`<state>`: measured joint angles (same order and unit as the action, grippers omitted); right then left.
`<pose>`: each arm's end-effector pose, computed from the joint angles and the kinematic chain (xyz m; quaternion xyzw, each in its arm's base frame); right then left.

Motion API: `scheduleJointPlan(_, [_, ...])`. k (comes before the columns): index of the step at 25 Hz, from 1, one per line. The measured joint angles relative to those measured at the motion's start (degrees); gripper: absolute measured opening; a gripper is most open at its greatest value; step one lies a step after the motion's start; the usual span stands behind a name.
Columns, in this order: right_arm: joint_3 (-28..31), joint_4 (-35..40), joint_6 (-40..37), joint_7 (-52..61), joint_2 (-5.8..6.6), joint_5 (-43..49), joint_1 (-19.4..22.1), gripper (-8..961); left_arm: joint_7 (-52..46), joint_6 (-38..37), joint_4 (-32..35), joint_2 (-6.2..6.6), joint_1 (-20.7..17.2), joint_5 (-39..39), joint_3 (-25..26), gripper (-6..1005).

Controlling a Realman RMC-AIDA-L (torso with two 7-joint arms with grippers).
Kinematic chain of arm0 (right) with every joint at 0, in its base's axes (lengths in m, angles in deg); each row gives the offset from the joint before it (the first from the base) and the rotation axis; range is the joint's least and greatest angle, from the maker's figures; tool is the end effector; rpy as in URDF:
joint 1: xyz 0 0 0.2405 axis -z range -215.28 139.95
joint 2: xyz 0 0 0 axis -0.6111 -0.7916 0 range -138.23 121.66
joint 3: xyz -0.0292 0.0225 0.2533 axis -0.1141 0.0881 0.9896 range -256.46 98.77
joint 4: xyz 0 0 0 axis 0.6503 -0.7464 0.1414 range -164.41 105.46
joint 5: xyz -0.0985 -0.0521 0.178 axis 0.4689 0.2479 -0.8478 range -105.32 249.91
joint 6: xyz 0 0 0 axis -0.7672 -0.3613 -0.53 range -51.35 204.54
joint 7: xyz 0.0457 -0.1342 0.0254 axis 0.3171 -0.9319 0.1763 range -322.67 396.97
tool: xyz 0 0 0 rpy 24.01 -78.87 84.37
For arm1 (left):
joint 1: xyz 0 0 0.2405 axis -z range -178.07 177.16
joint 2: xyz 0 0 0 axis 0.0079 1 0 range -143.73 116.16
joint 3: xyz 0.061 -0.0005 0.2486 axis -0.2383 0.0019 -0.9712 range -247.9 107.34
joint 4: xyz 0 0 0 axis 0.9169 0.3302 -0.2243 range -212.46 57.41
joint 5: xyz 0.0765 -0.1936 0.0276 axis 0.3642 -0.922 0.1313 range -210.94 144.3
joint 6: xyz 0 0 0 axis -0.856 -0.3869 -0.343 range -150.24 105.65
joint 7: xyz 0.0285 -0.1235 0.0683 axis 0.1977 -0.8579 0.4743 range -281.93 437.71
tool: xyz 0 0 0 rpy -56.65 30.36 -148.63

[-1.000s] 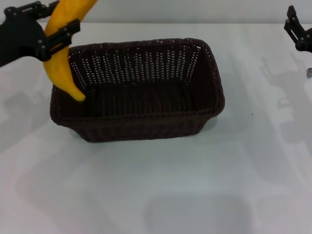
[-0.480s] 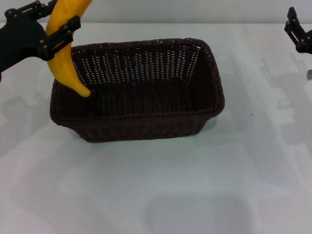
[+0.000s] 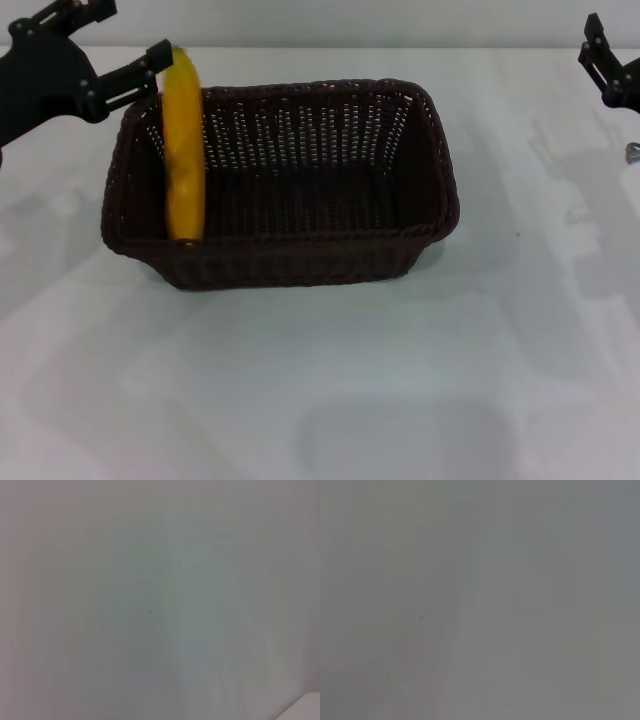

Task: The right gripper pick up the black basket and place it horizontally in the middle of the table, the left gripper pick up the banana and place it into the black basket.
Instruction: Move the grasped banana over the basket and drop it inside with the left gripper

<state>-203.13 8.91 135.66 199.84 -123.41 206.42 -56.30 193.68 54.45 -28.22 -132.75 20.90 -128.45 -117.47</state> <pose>0.2586 0.3525 0.0019 -0.6814 0.1143 0.3044 0.6557 -0.2568 0.3538 0.0692 -0.8689 -0.0884 -0.3159 0.3707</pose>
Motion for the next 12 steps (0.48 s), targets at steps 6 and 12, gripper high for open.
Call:
scheduleJointPlan(6, [-0.07, 0.07, 0.0, 0.0, 0.0, 0.0, 0.0, 812, -0.06, -0.03, 0.0, -0.06, -0.41, -0.12, 0.01, 846])
scheduleJointPlan(12, [-0.09, -0.12, 0.0, 0.0, 0.0, 0.01, 0.04, 812, -0.15, -2.18, -0.4, -0.28, -1.98, -3.91, 0.32, 872])
